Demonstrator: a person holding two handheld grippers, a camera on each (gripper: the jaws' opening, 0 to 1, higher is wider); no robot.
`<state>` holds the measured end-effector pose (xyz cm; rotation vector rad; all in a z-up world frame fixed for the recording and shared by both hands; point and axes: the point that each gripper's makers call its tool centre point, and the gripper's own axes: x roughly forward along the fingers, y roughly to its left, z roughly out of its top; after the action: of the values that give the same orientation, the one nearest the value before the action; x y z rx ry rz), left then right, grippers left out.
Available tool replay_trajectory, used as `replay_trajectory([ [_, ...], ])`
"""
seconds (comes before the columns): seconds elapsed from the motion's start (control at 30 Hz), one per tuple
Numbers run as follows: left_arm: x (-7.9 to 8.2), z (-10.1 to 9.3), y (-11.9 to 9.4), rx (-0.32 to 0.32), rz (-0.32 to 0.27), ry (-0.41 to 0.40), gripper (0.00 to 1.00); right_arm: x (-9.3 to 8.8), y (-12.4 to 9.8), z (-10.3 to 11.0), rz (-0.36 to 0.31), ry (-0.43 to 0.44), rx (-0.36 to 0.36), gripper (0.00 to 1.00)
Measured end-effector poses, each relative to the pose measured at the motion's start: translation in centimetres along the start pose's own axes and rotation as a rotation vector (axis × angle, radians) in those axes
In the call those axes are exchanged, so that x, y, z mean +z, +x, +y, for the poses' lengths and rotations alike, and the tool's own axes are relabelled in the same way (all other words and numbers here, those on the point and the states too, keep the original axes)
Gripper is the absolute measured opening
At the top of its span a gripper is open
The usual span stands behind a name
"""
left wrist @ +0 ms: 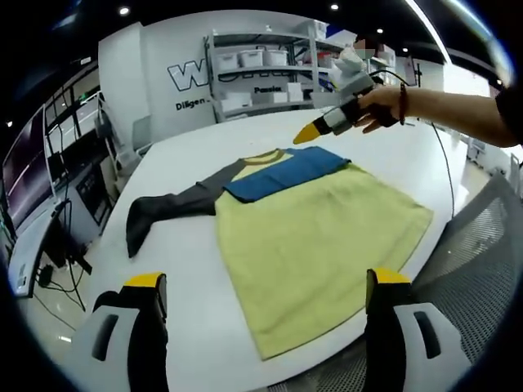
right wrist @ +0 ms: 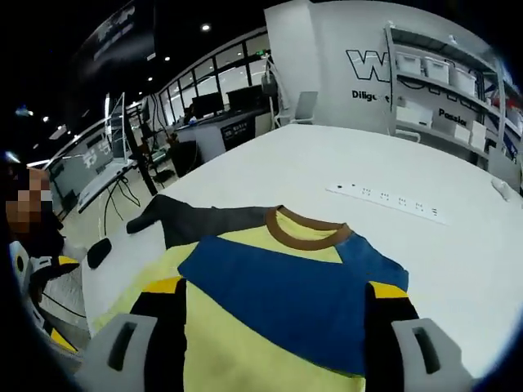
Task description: Fold the garment on the visible template until the final outline fits inside the template.
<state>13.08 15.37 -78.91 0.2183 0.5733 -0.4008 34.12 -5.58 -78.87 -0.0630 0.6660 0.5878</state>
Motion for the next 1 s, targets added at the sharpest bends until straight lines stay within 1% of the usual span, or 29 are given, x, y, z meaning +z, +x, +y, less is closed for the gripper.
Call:
replay_trajectory([
  [0.1, -0.1, 0.0, 0.0, -0.002, 0.004, 0.000, 0.99, -0.8, -0.8, -0.9, 0.011, 0.010, -0.020, 0.81],
  [0.17, 0.0, 0.0, 0.0, 0.001, 0.002, 0.002, 0.98, -1.2, -1.1, -1.5, 0.016, 0.024, -0.029, 0.79],
  [0.2, 0.2, 0.0, 0.0, 0.000, -0.013, -0.003, 0.97, -1.5, -1.3, -2.1, 0.010, 0.037, -0.045, 0.78],
  [0.3, 0.3, 0.0, -0.1, -0.001, -0.020, -0.007, 0.97, -2.3, -1.7, -3.2, 0.008, 0.049, -0.078, 0.72],
  [0.37, 0.4, 0.0, -0.2, 0.003, -0.022, -0.004, 0.96, -2.8, -1.9, -4.0, 0.014, 0.057, -0.105, 0.64],
  [0.4, 0.5, 0.0, -0.2, 0.005, -0.027, -0.002, 0.96, -3.5, -2.0, -4.8, 0.034, 0.061, -0.135, 0.61],
  [0.43, 0.5, 0.1, -0.2, 0.005, -0.033, -0.007, 0.96, -3.9, -2.1, -5.2, 0.034, 0.047, -0.147, 0.58],
  [0.5, 0.6, 0.1, -0.2, 0.005, -0.038, -0.009, 0.96, -4.4, -2.1, -5.6, 0.041, 0.049, -0.162, 0.54],
  [0.6, 0.6, -0.1, -0.2, -0.001, -0.035, -0.006, 0.96, -5.5, -2.3, -6.3, 0.049, 0.075, -0.174, 0.46],
  [0.7, 0.8, -0.2, -0.2, -0.004, -0.045, -0.011, 0.95, -7.0, -2.2, -7.5, 0.085, 0.049, -0.214, 0.37],
  [0.73, 0.8, -0.2, -0.2, -0.005, -0.045, -0.012, 0.95, -7.1, -2.2, -7.5, 0.087, 0.049, -0.214, 0.33],
  [0.77, 0.7, -0.2, -0.2, -0.006, -0.043, -0.013, 0.95, -7.9, -2.2, -7.7, 0.105, 0.066, -0.217, 0.30],
  [0.8, 0.7, -0.2, -0.2, -0.005, -0.041, -0.012, 0.95, -8.1, -2.2, -7.9, 0.109, 0.077, -0.221, 0.26],
  [0.9, 0.7, -0.2, -0.3, -0.006, -0.040, -0.010, 0.95, -9.0, -2.5, -8.2, 0.125, 0.079, -0.236, 0.09],
  [0.93, 0.7, -0.3, -0.3, -0.008, -0.040, -0.010, 0.95, -9.3, -2.6, -8.2, 0.138, 0.069, -0.239, 0.01],
  [0.97, 0.6, -0.3, -0.3, -0.009, -0.038, -0.009, 0.95, -9.6, -2.6, -8.2, 0.139, 0.071, -0.242, 0.00],
  [1.0, 0.6, -0.3, -0.3, -0.009, -0.035, -0.007, 0.95, -9.7, -2.7, -8.2, 0.137, 0.077, -0.242, 0.01],
])
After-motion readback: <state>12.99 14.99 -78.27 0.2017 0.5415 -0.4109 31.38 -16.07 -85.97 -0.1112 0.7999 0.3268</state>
